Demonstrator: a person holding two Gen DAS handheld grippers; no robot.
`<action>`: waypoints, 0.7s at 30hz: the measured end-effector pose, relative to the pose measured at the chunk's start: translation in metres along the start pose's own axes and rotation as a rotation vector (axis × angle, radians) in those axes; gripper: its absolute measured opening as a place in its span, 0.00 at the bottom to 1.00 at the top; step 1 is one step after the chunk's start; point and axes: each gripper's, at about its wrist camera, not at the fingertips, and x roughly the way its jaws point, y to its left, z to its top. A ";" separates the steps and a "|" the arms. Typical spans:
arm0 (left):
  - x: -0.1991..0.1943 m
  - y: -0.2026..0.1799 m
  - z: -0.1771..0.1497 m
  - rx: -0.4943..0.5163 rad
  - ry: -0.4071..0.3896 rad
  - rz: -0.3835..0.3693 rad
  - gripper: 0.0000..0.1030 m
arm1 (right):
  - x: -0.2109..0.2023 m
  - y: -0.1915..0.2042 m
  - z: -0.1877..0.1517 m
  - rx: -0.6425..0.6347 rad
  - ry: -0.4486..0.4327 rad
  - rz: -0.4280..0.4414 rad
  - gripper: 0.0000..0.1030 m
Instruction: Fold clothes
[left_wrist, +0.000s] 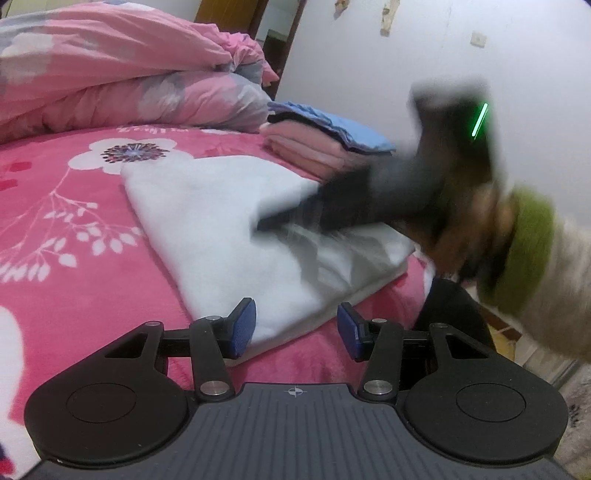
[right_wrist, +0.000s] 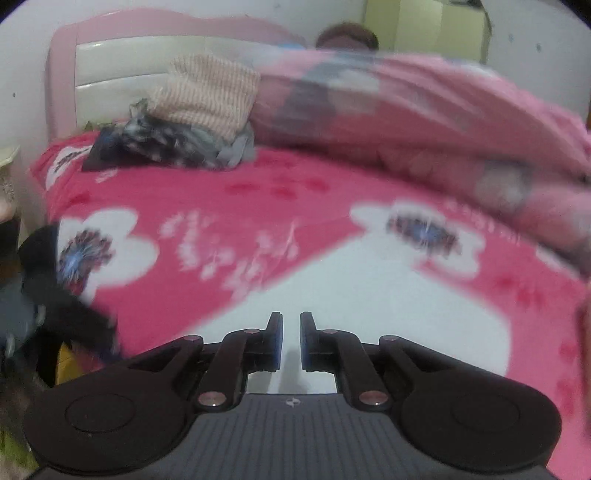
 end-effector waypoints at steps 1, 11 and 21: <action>-0.002 -0.001 0.002 0.006 0.005 0.006 0.47 | 0.007 0.000 -0.019 0.026 -0.006 -0.025 0.13; -0.003 0.008 0.037 -0.020 -0.016 0.086 0.48 | -0.062 -0.004 -0.070 0.322 -0.358 -0.040 0.17; 0.064 0.000 0.113 0.101 -0.006 0.137 0.47 | -0.091 -0.011 -0.112 0.588 -0.507 -0.210 0.19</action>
